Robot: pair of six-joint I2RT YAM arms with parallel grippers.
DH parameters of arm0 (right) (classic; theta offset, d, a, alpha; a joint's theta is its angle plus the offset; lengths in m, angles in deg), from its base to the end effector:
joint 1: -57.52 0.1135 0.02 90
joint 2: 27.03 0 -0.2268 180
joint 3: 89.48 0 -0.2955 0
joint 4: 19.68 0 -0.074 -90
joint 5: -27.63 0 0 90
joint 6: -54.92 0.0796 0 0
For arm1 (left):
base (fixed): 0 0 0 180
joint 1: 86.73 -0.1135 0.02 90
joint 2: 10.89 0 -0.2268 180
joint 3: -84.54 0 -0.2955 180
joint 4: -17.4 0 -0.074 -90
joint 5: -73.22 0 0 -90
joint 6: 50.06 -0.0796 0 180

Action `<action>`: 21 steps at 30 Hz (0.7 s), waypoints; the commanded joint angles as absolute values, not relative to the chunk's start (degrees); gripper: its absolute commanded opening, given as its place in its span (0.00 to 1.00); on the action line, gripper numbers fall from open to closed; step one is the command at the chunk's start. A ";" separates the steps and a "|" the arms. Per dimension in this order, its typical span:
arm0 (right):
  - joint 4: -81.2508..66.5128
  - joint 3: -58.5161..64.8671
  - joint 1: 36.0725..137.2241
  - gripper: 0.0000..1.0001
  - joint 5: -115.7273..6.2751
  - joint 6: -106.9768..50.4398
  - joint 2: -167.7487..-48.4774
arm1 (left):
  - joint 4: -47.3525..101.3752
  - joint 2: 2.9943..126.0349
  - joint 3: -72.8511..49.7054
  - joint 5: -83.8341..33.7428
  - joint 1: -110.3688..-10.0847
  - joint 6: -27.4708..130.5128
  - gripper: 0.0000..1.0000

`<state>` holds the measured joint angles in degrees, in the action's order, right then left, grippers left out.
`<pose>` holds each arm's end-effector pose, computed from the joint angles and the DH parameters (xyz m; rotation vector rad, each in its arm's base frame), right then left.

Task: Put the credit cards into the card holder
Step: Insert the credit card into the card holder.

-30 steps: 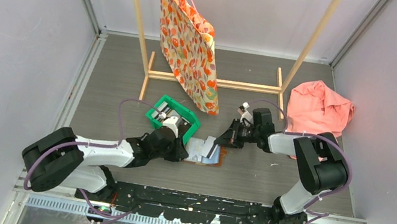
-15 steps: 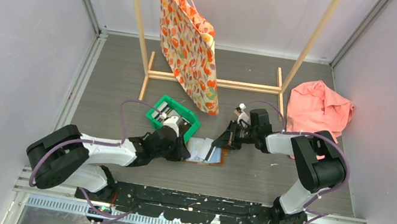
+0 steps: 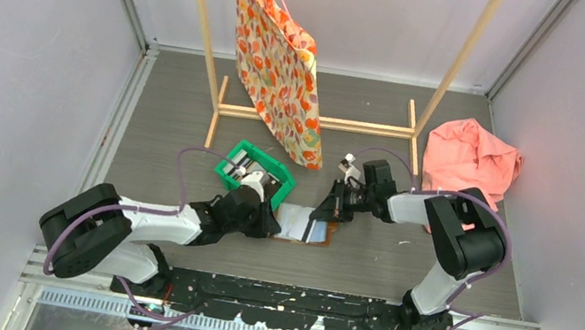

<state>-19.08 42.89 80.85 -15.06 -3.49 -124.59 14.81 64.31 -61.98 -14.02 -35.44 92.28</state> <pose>0.2720 0.1810 0.0134 -0.2159 2.5704 1.4120 0.1917 -0.2330 0.0392 -0.0498 2.4172 -0.8677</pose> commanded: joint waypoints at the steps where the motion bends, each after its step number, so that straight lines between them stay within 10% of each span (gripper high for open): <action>1: -18.69 40.15 82.88 0.01 -14.86 -4.34 -128.50 | 15.98 66.14 -61.35 -15.66 -35.39 91.71 0.22; 12: -21.86 36.51 85.01 0.02 -14.52 -0.73 -133.39 | 15.04 66.14 -61.58 -16.52 -35.49 91.77 0.23; 21: -1.72 27.65 85.69 0.40 -17.10 -13.74 -129.86 | 13.65 64.30 -62.47 -16.52 -35.66 92.76 0.31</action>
